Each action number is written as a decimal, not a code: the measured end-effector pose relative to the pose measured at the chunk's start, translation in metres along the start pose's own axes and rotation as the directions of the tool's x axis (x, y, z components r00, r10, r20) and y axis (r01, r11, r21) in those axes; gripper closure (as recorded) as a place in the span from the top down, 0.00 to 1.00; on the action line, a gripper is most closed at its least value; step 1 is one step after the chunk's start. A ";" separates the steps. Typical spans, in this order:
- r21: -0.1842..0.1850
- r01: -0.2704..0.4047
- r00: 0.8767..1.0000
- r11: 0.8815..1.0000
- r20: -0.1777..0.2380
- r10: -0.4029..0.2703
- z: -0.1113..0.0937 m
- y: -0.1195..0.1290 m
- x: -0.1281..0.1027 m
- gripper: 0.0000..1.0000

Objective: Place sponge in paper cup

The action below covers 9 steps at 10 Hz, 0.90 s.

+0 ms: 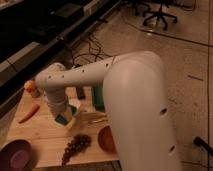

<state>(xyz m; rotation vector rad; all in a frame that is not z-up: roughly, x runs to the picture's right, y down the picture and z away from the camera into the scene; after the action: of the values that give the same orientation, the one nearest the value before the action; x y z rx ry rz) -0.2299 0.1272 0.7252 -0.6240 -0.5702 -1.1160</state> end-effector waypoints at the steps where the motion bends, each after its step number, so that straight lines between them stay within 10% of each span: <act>1: 0.009 0.007 1.000 1.000 -0.004 -0.007 -0.006 -0.004 0.001 0.00; 9: 0.031 -0.049 0.999 0.998 0.014 0.049 -0.010 0.026 0.032 0.00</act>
<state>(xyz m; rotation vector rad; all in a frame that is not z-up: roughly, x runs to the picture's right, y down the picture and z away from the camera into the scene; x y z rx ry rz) -0.1936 0.1078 0.7362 -0.6158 -0.5792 -1.0558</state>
